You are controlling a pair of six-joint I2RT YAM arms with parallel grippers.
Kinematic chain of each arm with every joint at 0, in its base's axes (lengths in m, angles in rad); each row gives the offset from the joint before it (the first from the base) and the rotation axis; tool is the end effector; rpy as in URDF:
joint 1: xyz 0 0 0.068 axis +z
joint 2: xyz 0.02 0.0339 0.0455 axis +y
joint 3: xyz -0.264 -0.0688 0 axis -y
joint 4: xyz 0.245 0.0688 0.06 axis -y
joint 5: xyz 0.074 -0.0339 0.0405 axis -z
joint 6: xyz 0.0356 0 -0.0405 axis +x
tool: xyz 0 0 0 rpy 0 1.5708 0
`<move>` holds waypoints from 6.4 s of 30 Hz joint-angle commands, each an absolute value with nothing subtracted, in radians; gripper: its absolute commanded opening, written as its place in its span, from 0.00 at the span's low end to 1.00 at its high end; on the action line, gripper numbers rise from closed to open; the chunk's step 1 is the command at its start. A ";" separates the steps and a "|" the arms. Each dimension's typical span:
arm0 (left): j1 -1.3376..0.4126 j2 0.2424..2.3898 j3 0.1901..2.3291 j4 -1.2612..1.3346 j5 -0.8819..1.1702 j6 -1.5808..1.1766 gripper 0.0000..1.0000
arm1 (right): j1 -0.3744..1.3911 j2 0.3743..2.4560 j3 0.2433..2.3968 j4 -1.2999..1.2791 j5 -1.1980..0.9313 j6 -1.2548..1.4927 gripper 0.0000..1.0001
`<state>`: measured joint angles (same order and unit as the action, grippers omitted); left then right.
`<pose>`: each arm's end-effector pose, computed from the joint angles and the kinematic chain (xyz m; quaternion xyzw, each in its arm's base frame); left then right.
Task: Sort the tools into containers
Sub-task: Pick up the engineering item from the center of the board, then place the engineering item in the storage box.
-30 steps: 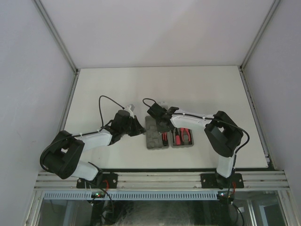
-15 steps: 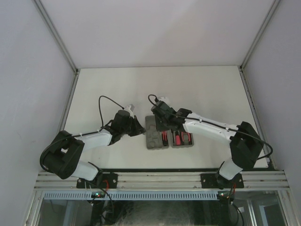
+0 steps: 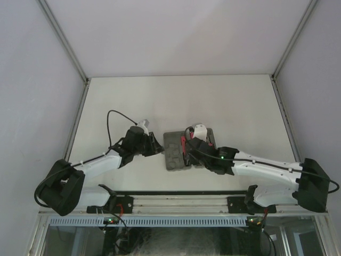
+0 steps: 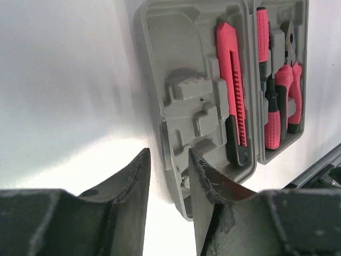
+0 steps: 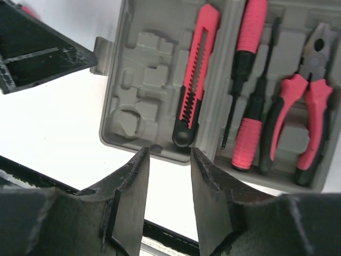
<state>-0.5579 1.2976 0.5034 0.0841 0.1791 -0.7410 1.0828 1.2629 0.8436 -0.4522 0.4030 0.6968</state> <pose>0.2053 -0.1356 0.1639 -0.0456 0.9048 -0.3160 0.2818 0.1328 0.2204 0.2384 -0.1093 0.9165 0.1424 0.3574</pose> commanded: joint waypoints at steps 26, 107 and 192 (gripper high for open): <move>-0.493 1.003 0.608 -0.440 -0.363 -0.741 0.50 | 1.041 0.945 0.593 -0.425 0.511 0.767 0.43; -0.272 1.790 1.204 -0.441 -0.206 -0.502 0.64 | 1.012 0.902 0.504 -0.424 0.356 0.761 0.41; -0.963 1.562 1.086 -0.541 -0.212 -0.604 0.45 | 1.024 0.744 0.505 -0.479 0.491 0.896 0.40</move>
<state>-0.9428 1.5482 1.0691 -0.5697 -0.2127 -0.5835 1.0161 0.7536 0.5022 -0.4744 0.4664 0.8734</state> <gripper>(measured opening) 0.468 0.402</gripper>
